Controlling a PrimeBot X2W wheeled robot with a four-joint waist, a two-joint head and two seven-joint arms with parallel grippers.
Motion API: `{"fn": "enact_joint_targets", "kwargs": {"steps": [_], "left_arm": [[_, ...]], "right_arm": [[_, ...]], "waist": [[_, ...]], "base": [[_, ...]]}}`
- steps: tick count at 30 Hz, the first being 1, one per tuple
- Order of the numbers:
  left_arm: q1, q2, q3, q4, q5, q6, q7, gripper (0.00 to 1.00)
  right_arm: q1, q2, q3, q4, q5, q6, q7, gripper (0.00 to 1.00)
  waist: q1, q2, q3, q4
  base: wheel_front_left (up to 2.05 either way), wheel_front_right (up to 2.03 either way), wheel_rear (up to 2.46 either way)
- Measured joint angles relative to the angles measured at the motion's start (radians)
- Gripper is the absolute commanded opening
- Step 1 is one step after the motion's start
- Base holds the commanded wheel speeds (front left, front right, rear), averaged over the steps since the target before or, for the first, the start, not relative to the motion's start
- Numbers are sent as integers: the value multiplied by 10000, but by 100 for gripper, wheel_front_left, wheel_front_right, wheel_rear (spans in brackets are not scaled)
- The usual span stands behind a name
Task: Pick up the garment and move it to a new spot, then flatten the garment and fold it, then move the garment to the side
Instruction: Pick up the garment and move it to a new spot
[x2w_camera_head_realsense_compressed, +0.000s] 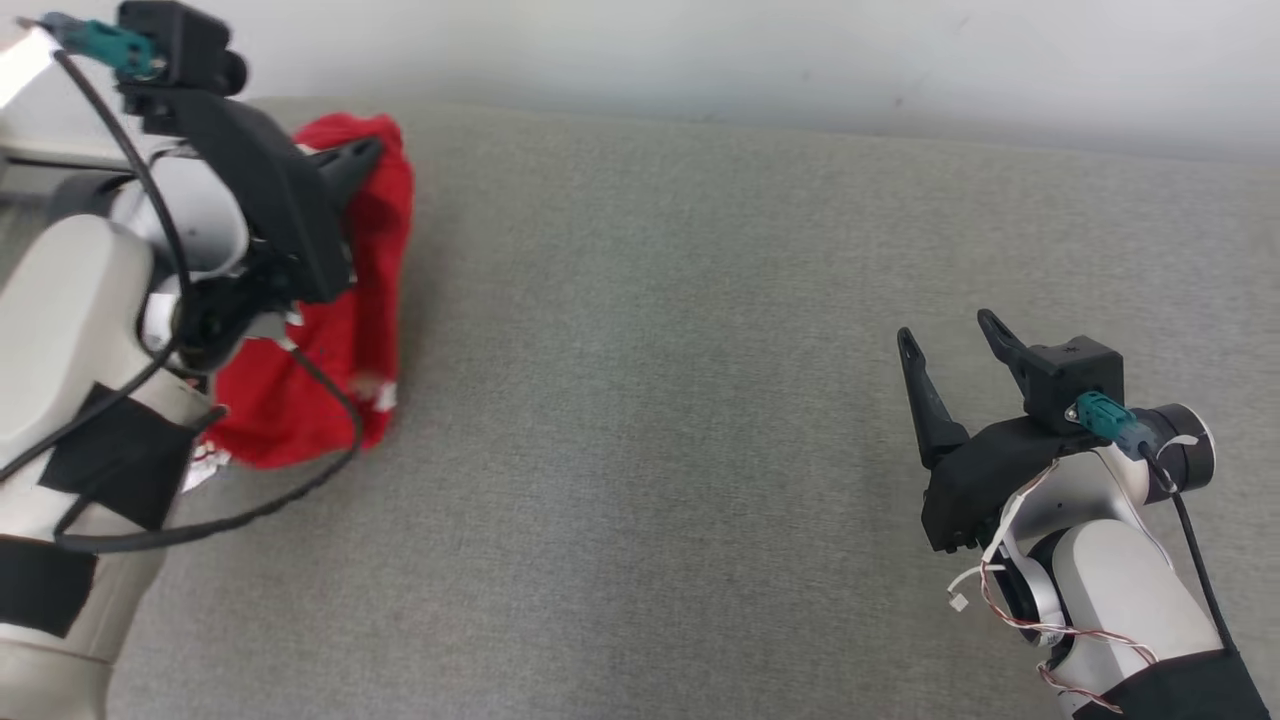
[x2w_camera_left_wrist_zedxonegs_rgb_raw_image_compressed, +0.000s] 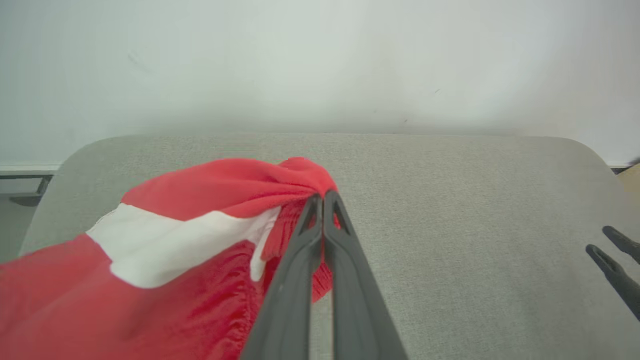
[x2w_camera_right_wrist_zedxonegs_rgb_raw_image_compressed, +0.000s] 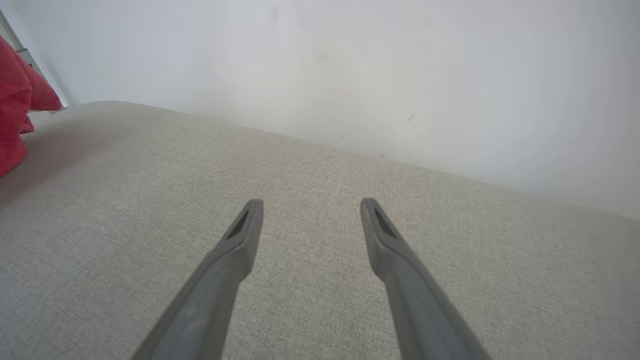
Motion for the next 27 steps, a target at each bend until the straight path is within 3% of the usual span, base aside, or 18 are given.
{"fn": "enact_joint_targets", "kwargs": {"steps": [14,22,27], "left_arm": [[933,-420,-1802,-2673,-1864,0,-261,0],[1310,-1603,-2040,-2619,-2123,0,-815,0],[1420,-1935,-2150,-2006,-2102,0,-1151,0]], "right_arm": [[698,174,-219,48,357,-15,-479,100],[873,255,-184,-56,407,-15,-625,100],[865,357,-100,-79,408,-17,-711,100]], "waist": [[-1,-1,-615,-1451],[0,-1,-703,-2611],[0,-1,-631,-3256]], "base": [[0,0,0],[0,0,0],[0,0,0]]}}
